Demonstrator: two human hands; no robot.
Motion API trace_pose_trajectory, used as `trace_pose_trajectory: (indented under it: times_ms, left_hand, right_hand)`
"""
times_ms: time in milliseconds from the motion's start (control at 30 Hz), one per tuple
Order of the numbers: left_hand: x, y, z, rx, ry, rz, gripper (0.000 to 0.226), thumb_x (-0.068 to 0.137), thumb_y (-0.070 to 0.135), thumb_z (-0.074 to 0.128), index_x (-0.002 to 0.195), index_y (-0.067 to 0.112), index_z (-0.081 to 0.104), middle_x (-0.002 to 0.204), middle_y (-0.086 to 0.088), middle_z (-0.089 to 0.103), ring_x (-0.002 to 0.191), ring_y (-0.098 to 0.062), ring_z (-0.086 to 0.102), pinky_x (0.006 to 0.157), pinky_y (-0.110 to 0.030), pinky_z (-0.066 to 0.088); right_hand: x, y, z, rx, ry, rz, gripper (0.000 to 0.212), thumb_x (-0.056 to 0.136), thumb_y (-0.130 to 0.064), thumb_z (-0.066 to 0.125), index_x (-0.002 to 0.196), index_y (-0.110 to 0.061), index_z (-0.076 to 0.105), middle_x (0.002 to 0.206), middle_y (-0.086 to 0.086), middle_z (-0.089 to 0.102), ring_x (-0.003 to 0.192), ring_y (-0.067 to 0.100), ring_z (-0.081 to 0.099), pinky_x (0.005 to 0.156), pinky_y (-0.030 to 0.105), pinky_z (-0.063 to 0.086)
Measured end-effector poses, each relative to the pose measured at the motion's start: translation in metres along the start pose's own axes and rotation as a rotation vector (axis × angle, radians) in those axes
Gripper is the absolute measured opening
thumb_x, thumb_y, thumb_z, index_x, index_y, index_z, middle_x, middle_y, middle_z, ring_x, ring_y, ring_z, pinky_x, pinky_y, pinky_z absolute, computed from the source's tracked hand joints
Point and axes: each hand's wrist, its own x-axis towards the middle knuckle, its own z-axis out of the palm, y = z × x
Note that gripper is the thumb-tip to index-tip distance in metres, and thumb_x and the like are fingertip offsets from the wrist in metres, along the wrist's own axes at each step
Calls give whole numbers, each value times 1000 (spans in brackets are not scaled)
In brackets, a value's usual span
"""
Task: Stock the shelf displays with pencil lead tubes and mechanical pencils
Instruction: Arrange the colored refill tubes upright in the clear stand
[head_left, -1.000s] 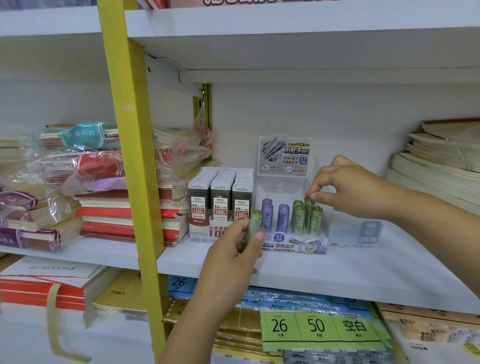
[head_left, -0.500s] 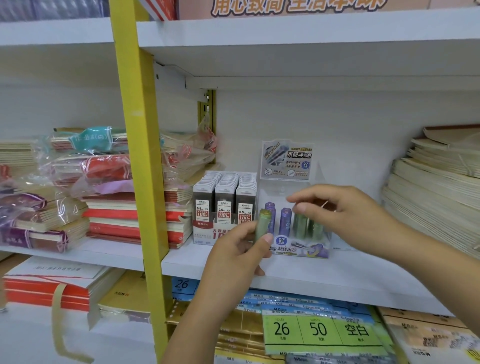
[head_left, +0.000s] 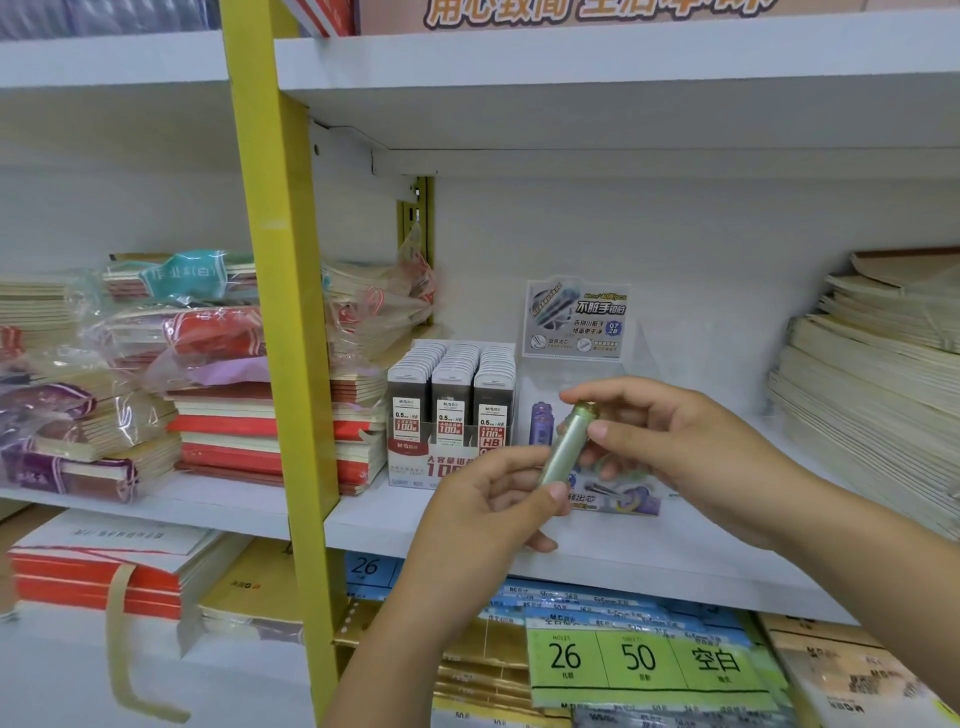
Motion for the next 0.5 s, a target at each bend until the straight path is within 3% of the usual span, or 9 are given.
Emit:
trace_pose_trajectory:
  times_ms: [167, 267, 367, 500]
  left_hand:
    - [4, -8, 11, 207, 145, 108, 28, 83, 19, 79, 99, 40, 69, 93, 18, 71, 83, -1, 65, 68, -22, 56]
    - [6, -15, 15, 479, 194, 212, 29, 88, 32, 72, 112, 45, 62, 105, 26, 63, 102, 8, 55, 82, -8, 46]
    - [7, -21, 15, 792, 186, 332, 33, 95, 37, 61, 128, 38, 59, 120, 30, 47, 116, 12, 35, 95, 2, 22]
    - [5, -30, 17, 936, 129, 383, 37, 100, 37, 53, 137, 35, 55, 127, 24, 48, 118, 11, 26, 97, 1, 13]
  right_hand:
    - [2, -3, -1, -41, 73, -24, 24, 86, -6, 66, 102, -22, 73, 82, 8, 73, 69, 16, 70, 63, 19, 54]
    - [15, -14, -18, -147, 214, -97, 25, 86, -1, 65, 105, -17, 66, 77, 1, 71, 67, 8, 67, 63, 16, 53]
    - [35, -24, -44, -395, 360, -197, 28, 84, -7, 70, 95, -30, 58, 84, -4, 67, 76, 11, 62, 77, 21, 50]
    - [52, -15, -55, -781, 303, -214, 25, 84, -15, 72, 89, -34, 57, 89, -15, 64, 78, -10, 58, 69, 1, 38]
